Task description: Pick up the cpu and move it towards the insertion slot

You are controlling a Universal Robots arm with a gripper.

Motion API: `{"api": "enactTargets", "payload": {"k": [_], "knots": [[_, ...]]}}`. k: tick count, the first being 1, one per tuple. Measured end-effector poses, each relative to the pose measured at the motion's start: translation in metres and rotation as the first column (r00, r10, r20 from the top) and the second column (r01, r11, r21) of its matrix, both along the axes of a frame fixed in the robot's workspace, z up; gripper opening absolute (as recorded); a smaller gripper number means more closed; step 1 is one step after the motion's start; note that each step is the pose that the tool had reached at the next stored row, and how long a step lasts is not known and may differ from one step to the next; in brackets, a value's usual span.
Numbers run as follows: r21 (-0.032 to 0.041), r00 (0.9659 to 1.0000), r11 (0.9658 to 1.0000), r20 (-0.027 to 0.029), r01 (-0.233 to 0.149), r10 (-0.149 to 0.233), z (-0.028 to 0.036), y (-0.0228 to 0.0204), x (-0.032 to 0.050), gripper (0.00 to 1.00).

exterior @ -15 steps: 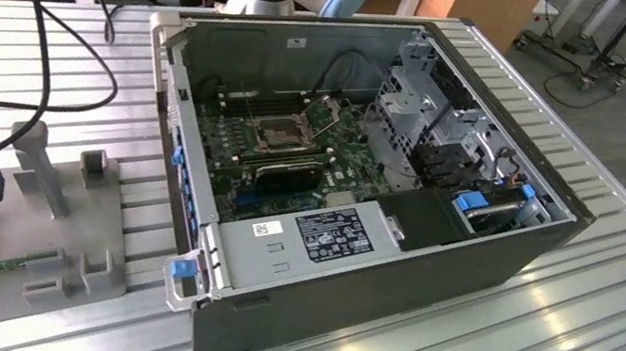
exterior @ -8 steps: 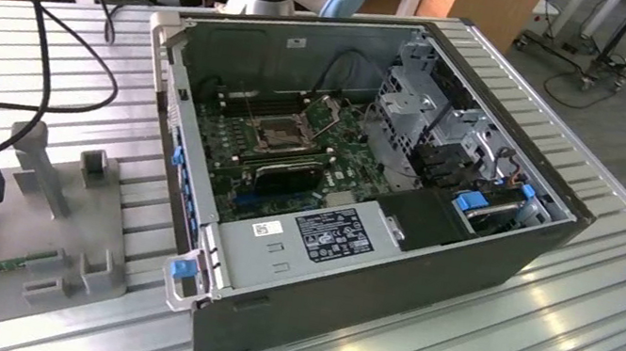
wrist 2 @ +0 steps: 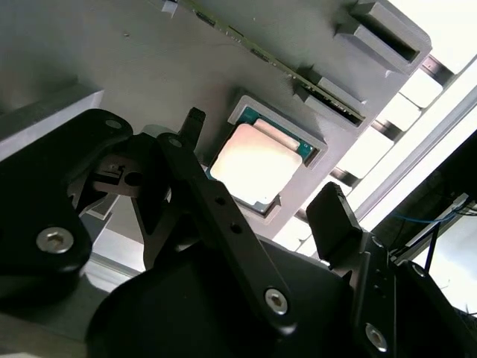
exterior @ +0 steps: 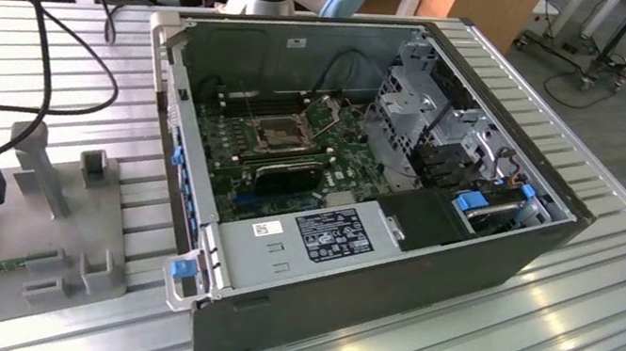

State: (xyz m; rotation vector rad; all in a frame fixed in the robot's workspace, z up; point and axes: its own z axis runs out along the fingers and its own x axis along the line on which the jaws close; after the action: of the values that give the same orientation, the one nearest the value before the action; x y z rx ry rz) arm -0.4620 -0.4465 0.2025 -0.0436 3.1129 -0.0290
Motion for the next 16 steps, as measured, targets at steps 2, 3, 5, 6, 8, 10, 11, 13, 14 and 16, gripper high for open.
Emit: {"api": "enactTargets", "payload": {"k": [2, 3, 5, 6, 8, 10, 11, 13, 14, 16], "knots": [[0.0001, 1.0000, 1.0000, 0.0000, 0.000, 0.000, -0.0018, 0.0000, 0.0000, 0.82], [0.0000, 1.0000, 1.0000, 0.0000, 0.000, 0.000, -0.0024, 0.0003, 0.0000, 0.82], [0.0000, 1.0000, 1.0000, 0.0000, 0.000, 0.000, -0.0033, 0.0015, 0.0000, 0.82], [-0.0001, 1.0000, 1.0000, -0.0001, 0.000, 0.000, -0.0036, 0.0022, 0.0000, 0.82], [0.0001, 1.0000, 1.0000, 0.0002, 0.000, 0.000, -0.0048, 0.0037, 0.0000, 0.82], [0.0000, 1.0000, 1.0000, 0.0000, 0.000, 0.000, -0.0066, 0.0041, 0.0001, 0.82], [0.0001, 1.0000, 1.0000, 0.0001, 0.000, 0.000, -0.0075, 0.0044, 0.0000, 0.82], [0.0000, 1.0000, 1.0000, 0.0000, 0.000, 0.000, -0.0084, 0.0050, 0.0000, 0.82], [-0.0001, 1.0000, 1.0000, -0.0001, 0.000, 0.000, -0.0085, 0.0050, 0.0000, 0.82], [-0.0001, 1.0000, 1.0000, -0.0001, 0.000, 0.000, -0.0086, 0.0050, 0.0000, 0.82]]}}
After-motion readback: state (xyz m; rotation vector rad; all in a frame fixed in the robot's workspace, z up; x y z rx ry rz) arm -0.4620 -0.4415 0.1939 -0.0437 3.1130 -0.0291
